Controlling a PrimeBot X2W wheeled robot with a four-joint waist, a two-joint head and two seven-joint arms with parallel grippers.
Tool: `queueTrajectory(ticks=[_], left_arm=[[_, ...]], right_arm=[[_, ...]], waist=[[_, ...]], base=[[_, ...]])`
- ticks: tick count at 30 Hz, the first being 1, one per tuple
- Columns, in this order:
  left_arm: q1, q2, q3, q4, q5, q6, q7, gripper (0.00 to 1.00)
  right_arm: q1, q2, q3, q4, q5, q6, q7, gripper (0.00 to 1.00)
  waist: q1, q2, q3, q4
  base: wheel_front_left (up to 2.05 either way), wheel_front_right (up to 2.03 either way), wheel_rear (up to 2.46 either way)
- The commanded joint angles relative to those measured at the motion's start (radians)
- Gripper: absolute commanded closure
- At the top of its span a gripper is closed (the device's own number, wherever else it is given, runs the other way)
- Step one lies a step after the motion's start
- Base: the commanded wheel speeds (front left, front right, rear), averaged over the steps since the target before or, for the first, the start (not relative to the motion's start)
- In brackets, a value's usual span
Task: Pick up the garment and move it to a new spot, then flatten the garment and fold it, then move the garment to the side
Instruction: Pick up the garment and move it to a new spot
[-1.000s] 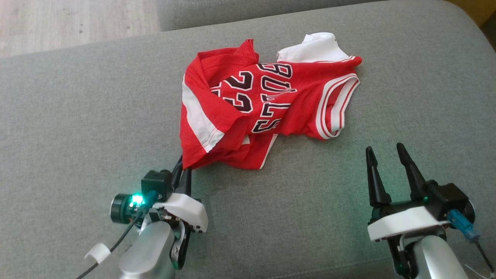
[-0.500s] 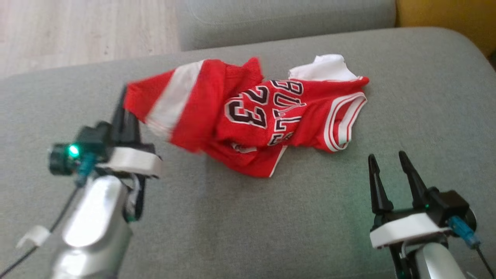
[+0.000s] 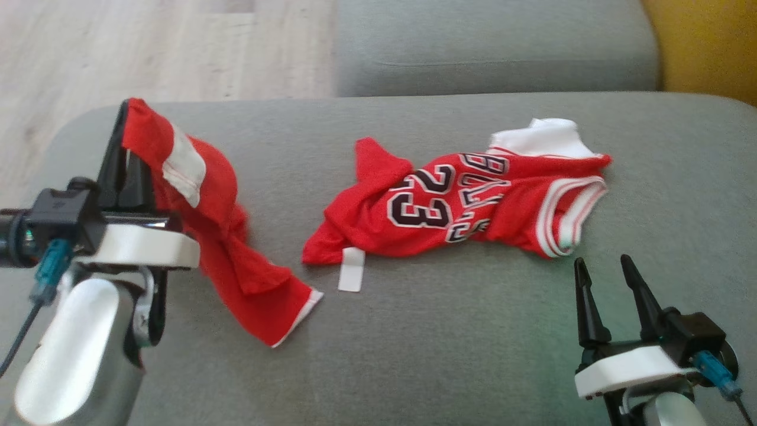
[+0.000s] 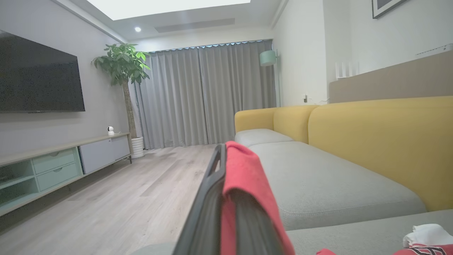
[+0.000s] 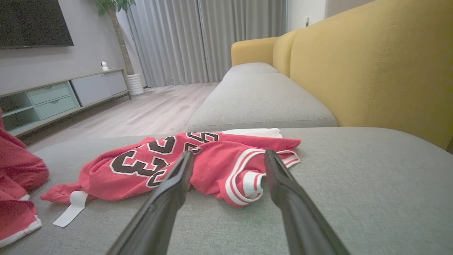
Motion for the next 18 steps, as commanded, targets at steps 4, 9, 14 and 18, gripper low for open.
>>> queueTrajectory(ticks=[4,9,14,18], left_arm=[[-0.021,0.073,0.068,-0.135,0.014,0.032,0.049,1.00],[0.000,0.099,0.086,-0.186,0.010,0.046,0.078,1.00],[-0.026,0.135,0.106,-0.204,0.000,0.033,0.101,1.00],[-0.129,0.180,0.128,-0.190,-0.004,0.000,0.124,1.00]], right_arm=[[-0.020,-0.005,0.017,-0.036,0.000,0.004,-0.014,0.00],[-0.018,-0.005,0.016,-0.037,-0.003,0.004,-0.014,0.00],[-0.034,-0.005,0.018,-0.043,-0.016,0.004,-0.014,0.00],[-0.063,-0.005,0.024,-0.049,-0.032,0.004,-0.014,0.00]], waist=[[0.0001,0.0000,-0.005,0.090],[0.0001,0.0000,0.000,0.155],[0.0001,0.0000,0.027,0.198],[0.0001,0.0000,0.073,0.202]], base=[[0.00,0.00,0.00],[0.00,0.00,0.00],[0.00,0.00,0.00],[0.00,0.00,0.00]])
